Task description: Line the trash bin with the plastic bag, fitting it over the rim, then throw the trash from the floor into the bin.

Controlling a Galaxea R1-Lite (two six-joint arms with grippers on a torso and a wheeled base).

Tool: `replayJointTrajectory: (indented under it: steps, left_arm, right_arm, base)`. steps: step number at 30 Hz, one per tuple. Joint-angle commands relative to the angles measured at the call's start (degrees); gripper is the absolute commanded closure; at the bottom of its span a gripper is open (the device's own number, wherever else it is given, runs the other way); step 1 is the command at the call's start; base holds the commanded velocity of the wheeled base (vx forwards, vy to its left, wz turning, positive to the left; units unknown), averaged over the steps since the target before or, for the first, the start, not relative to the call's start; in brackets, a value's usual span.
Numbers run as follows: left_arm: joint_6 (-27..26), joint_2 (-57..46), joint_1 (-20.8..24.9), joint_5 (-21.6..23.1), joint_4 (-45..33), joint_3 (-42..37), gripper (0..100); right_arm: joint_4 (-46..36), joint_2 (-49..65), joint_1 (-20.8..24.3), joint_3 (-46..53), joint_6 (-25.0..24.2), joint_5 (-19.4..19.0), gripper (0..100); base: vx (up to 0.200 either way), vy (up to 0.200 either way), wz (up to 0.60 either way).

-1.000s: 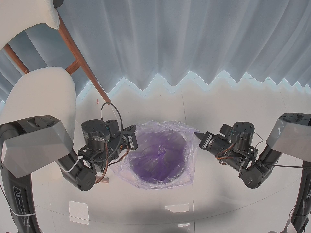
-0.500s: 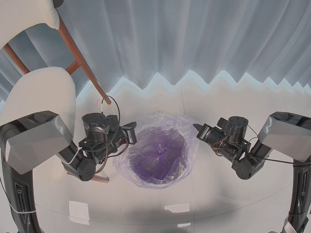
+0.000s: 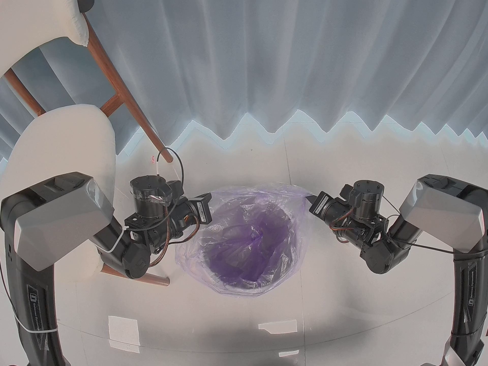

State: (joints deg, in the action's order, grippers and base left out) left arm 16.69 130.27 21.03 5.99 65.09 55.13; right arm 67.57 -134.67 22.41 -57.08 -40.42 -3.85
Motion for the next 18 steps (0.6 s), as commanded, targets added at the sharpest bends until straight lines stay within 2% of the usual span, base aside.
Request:
replayJointTrajectory:
  steps: [1,13,18]
  left_arm:
    - [0.0,1.0,0.1,-0.1,0.1,0.0,100]
    - [-0.5,0.6,2.7,-0.8,0.8,0.1,100]
    - [-0.9,-2.1,2.8,-0.8,0.8,1.3,100]
  right_arm:
    - [0.2,-1.5,-0.1,0.2,-0.1,0.0,100]
    - [0.0,-2.4,-0.3,0.3,-0.3,0.0,100]
    - [0.0,-1.2,-0.3,-1.5,-3.4,-0.1,100]
  base:
    - [0.000,0.000,0.00]
    - [0.000,0.000,0.00]
    - [0.000,0.000,0.00]
